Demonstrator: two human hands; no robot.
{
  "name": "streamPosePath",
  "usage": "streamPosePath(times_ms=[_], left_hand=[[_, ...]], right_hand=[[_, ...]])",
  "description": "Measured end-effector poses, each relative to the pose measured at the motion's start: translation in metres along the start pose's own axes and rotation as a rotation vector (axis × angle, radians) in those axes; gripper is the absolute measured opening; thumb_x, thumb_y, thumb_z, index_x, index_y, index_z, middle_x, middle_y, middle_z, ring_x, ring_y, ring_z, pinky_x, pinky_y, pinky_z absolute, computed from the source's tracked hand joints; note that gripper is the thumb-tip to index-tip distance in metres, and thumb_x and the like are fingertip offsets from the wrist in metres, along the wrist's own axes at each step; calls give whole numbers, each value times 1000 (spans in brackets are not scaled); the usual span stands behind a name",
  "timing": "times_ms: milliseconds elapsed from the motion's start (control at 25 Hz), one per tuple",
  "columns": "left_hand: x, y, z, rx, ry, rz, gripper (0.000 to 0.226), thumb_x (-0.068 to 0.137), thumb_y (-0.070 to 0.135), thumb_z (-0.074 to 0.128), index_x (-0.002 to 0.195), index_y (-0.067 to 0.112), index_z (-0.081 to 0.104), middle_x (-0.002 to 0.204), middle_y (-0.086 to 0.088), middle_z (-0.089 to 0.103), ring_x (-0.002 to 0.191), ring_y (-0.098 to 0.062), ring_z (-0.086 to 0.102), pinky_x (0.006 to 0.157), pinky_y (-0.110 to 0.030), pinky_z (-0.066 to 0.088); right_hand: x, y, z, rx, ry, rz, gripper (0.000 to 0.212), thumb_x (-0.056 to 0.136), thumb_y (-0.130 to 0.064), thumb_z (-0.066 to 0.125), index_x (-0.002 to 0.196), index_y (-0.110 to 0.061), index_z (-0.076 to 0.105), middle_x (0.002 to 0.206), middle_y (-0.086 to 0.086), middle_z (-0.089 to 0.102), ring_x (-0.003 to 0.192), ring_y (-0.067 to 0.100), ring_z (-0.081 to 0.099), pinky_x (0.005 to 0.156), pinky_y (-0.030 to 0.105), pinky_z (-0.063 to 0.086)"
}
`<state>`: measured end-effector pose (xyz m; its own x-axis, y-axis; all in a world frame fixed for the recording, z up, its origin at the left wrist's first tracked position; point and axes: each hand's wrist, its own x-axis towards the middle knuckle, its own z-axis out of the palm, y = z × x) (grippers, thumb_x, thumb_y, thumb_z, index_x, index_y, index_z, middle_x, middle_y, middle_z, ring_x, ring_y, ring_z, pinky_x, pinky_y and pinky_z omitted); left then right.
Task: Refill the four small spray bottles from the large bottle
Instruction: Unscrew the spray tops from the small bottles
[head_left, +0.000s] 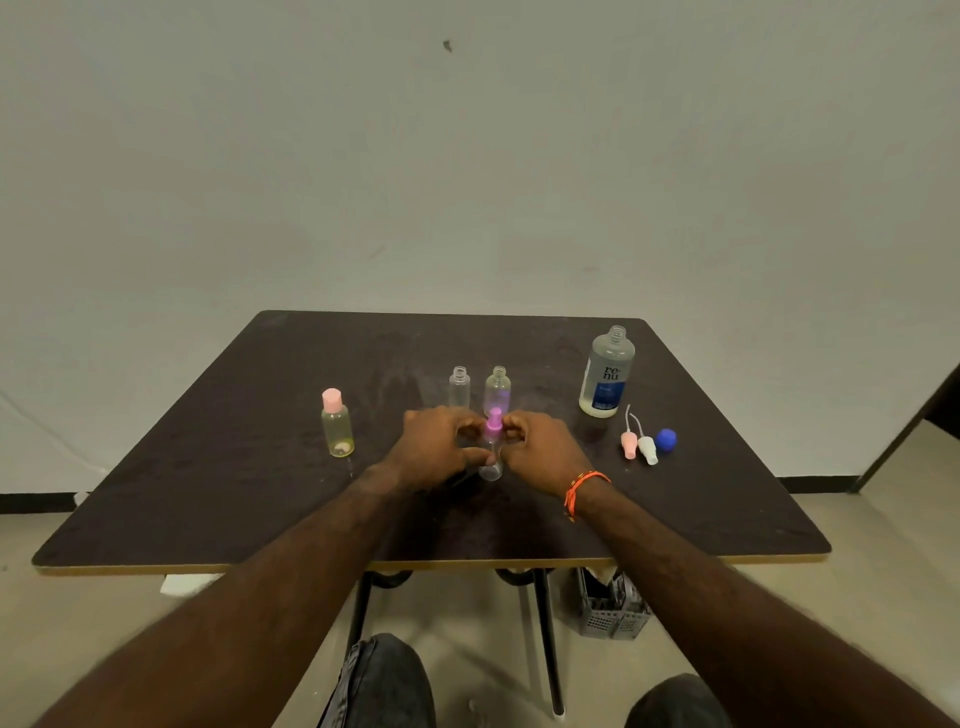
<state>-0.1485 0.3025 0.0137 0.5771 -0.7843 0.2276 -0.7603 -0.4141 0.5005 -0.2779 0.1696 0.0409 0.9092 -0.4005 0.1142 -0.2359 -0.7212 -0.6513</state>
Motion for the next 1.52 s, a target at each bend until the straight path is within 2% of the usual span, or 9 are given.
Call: streamPosePath(times_ms=[160,400,680,840,960,1120,1240,1360,1520], left_hand=[[-5,-15,20,-196,1,-45,52,68,74,67,107,40,75,101,22,74,104,1,65,109,-51,40],[2,-12,27,-113,51,-7,27,80,54,79,98,33,75,88,18,72,90,-1,64,98,-49,45],[1,-11,30,-113,83,-34,30,82,52,79,104,32,76,95,18,74,97,-3,63,93,-37,33],[2,-13,32,-127,43,-55,44,72,69,68,100,36,73,90,20,73,94,-1,65,99,-47,42],[1,-12,32,-124,66,-64,34,77,60,76,97,33,73,87,18,72,93,-2,64,97,-45,41],[1,-14,34,-114,83,-60,31,78,57,79,95,31,73,89,20,73,95,-1,65,96,-44,39],[0,-16,34,-169,67,-63,30,76,56,78,96,33,75,91,23,74,97,1,66,102,-47,39],[-1,-14,33,-150,86,-61,22,78,48,80,92,32,75,88,21,73,92,1,65,98,-45,40],[-3,-11,31,-132,77,-48,20,81,49,81,87,33,71,82,23,69,90,2,61,96,-43,39]], right_hand=[[3,-5,-6,-59,-83,-25,20,88,-26,61,98,-20,78,93,1,76,88,15,69,85,31,55],[20,-21,-7,-273,86,27,24,86,-40,67,71,-22,63,71,-3,64,68,13,60,59,30,46],[21,-33,-17,-377,-89,-61,9,87,-15,61,91,-11,68,93,10,69,87,26,63,73,36,50],[20,-29,-26,-324,-167,-74,38,86,-25,66,123,-16,61,114,6,66,103,23,62,88,38,53],[21,-27,-21,-375,-63,-17,34,89,-49,62,107,-20,60,97,1,66,88,19,61,77,35,51],[24,-35,-20,-452,-77,-64,14,94,-29,56,93,-16,62,97,9,67,88,26,62,74,35,48],[23,-41,-19,-414,-232,-122,23,84,-13,59,103,-21,70,112,8,66,100,26,63,86,44,54],[16,-42,-13,-405,-140,-150,47,81,-24,65,128,-21,58,126,9,61,111,28,59,92,45,52],[18,-37,-18,-460,41,-43,30,91,-45,59,102,-17,60,95,3,66,87,23,63,76,38,52]])
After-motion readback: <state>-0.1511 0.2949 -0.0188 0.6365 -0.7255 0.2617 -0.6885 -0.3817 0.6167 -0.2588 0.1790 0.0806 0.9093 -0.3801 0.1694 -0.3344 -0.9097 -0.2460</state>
